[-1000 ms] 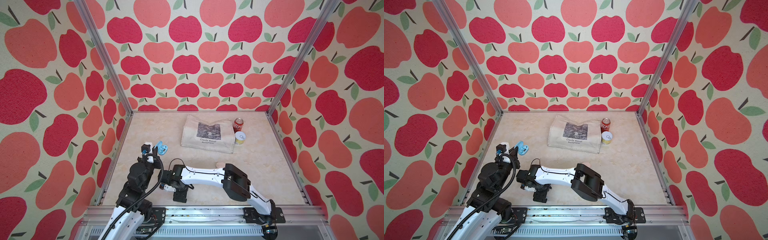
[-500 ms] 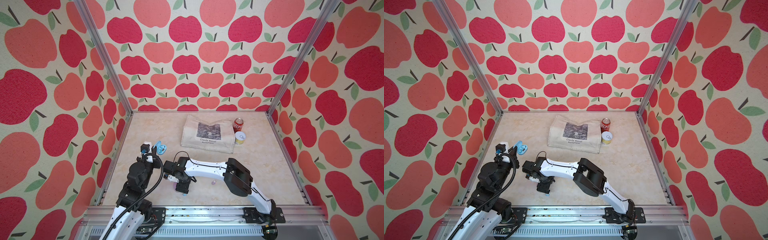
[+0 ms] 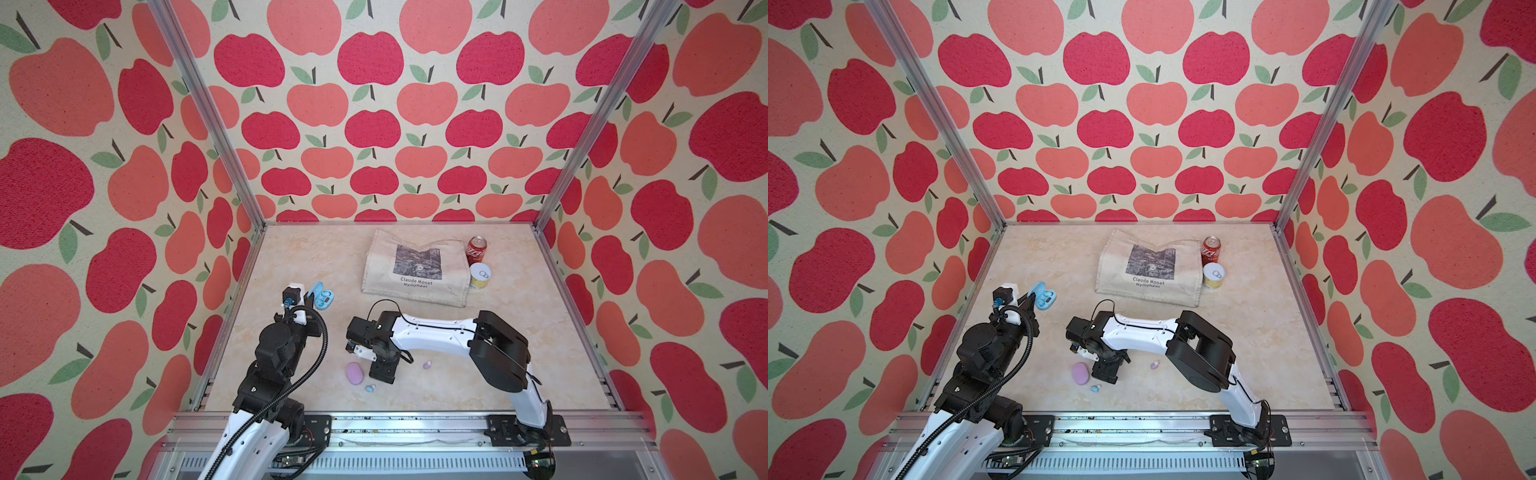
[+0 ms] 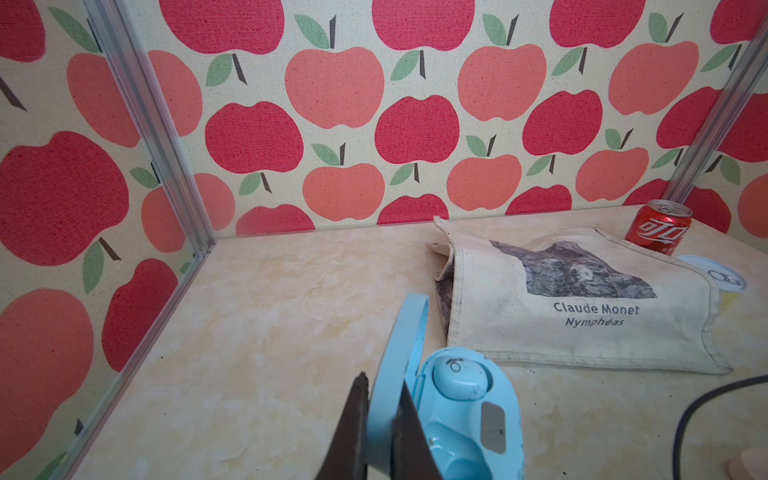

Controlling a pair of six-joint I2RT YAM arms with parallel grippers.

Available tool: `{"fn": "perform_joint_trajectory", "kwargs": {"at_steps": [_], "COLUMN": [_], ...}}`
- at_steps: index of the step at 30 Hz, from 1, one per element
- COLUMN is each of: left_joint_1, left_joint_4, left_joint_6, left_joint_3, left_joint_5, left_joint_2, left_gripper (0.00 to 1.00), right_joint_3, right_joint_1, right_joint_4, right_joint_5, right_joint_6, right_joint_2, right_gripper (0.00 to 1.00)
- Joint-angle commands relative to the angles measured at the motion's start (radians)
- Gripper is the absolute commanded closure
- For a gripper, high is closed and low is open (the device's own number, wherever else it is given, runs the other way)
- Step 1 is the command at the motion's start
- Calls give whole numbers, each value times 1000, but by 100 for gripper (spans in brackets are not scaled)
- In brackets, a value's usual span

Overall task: Insert wireless bluetooth earbuds into charging case
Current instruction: Rotate the wireless bluetooth earbud at the bottom-center of the table, then pick up the wireless bluetooth earbud from the bottom-center of the table.

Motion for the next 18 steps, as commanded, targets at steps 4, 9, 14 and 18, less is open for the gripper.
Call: {"fn": "perform_joint_trajectory", "kwargs": {"at_steps": [4,9,14,18], "left_joint_1": [6,6,6,6], "left_joint_4": [-21,-54,-78,-97], "left_joint_6": [13,14,9,7], "left_joint_3": [53,70,89,97], "left_joint_5": [4,19,17,14], "left_joint_2": [-24,-18,-18,-23], "left_gripper": [100,100,100,100], "right_joint_3": [-61,-81,-99,-77], "right_joint_1": [48,76,96,96], "right_joint_4": [82,110,146,152], "right_joint_5": [-136,-233,-255,-224], "right_joint_6": [-86,-188,-244,-251], "right_joint_2": [-98,-96,-88,-58], "right_gripper": [32,35,34,34]}}
